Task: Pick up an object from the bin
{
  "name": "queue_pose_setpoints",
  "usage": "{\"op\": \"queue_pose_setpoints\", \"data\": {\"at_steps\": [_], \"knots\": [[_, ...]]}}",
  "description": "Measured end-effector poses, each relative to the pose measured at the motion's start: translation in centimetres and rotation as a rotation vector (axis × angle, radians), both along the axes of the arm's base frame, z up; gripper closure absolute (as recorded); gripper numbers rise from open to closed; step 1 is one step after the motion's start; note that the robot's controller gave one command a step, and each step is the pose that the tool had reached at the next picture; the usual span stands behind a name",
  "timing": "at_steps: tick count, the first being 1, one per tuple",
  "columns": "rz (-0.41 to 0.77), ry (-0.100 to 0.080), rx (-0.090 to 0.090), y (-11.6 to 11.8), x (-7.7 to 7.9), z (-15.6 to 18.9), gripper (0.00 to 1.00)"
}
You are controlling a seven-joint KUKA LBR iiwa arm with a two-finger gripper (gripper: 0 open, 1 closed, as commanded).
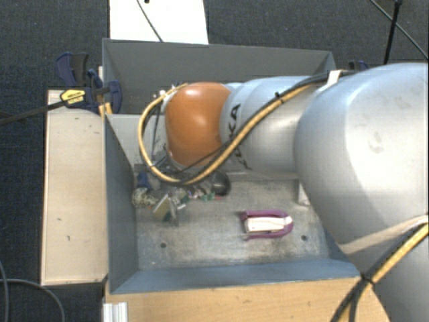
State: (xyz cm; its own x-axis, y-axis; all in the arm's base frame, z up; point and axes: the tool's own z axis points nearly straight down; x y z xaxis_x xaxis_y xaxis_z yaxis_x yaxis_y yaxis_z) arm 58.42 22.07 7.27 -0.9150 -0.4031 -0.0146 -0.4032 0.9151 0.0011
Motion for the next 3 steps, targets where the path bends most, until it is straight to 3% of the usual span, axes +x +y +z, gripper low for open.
{"op": "queue_pose_setpoints", "data": {"at_steps": [1, 2, 3], "knots": [[-0.004, 0.008, -0.004, 0.0, -0.2, 0.0, 1.00], [-0.005, 0.020, -0.009, -0.1, -0.5, -0.3, 0.00], [0.034, 0.019, -0.007, -1.8, 0.4, -0.3, 0.00]]}}
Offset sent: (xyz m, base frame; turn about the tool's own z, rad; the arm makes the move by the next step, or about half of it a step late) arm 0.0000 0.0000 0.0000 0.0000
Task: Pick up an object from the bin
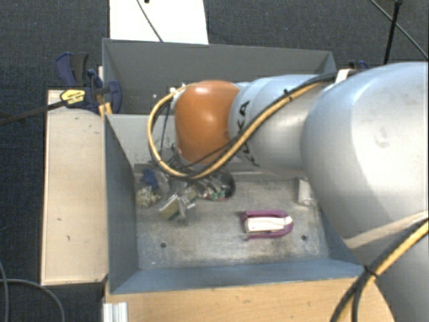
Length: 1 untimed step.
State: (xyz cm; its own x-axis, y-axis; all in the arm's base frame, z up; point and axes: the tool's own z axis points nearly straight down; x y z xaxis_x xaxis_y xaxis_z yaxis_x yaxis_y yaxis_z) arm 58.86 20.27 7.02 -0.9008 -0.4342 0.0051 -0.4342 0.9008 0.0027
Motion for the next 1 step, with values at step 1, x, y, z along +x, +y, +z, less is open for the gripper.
{"op": "queue_pose_setpoints", "data": {"at_steps": [1], "knots": [[-0.004, -0.008, 0.003, 0.08, 0.19, 0.16, 1.00]]}}
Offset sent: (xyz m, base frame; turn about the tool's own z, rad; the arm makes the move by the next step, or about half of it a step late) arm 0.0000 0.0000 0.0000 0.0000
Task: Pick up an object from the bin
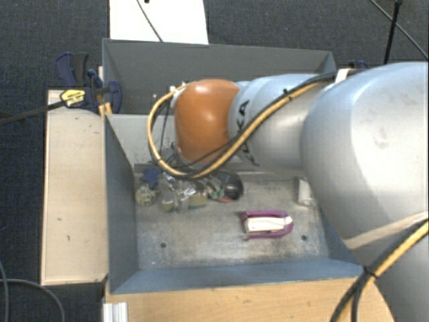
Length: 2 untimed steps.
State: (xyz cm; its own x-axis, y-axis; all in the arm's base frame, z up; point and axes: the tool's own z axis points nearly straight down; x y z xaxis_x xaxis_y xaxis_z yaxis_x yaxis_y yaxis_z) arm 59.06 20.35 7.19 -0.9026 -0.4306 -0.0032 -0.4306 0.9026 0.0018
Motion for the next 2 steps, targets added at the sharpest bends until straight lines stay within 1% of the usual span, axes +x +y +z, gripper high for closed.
{"op": "queue_pose_setpoints", "data": {"at_steps": [1, 2], "knots": [[-0.048, -0.004, 0.001, 0.5, -0.6, 3.9, 1.00], [-0.052, -0.003, -0.002, -2.8, -4.6, 9.5, 1.00]]}}
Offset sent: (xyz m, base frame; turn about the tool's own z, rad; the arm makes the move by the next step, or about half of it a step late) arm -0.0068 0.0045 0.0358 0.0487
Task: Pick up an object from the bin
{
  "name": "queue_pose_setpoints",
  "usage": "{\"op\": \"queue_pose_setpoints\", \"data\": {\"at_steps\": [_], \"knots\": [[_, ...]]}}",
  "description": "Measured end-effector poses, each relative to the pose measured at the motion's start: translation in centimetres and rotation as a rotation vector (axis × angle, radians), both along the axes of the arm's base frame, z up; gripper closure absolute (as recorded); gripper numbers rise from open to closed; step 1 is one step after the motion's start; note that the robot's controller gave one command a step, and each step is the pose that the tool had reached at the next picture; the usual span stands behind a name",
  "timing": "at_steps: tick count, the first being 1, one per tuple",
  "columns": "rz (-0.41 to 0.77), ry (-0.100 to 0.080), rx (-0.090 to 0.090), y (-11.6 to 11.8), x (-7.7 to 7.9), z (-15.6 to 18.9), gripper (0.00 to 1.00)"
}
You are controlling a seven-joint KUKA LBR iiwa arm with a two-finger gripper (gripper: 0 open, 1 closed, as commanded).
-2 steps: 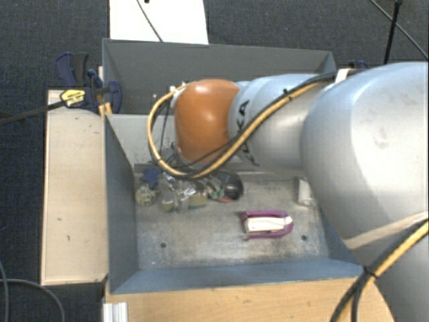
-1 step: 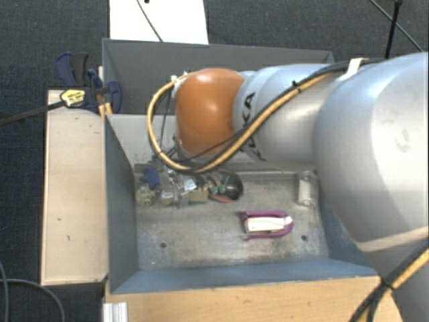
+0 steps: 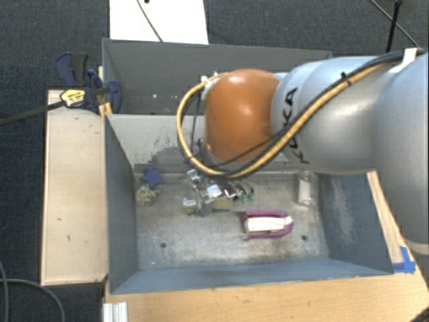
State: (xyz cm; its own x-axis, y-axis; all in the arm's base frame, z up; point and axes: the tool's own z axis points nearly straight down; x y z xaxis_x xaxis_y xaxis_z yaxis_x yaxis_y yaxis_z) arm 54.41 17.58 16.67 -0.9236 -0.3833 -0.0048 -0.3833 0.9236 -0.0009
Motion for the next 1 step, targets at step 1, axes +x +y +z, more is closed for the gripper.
{"op": "queue_pose_setpoints", "data": {"at_steps": [1], "knots": [[0.055, -0.005, 0.002, 0.15, -0.76, 7.08, 1.00]]}}
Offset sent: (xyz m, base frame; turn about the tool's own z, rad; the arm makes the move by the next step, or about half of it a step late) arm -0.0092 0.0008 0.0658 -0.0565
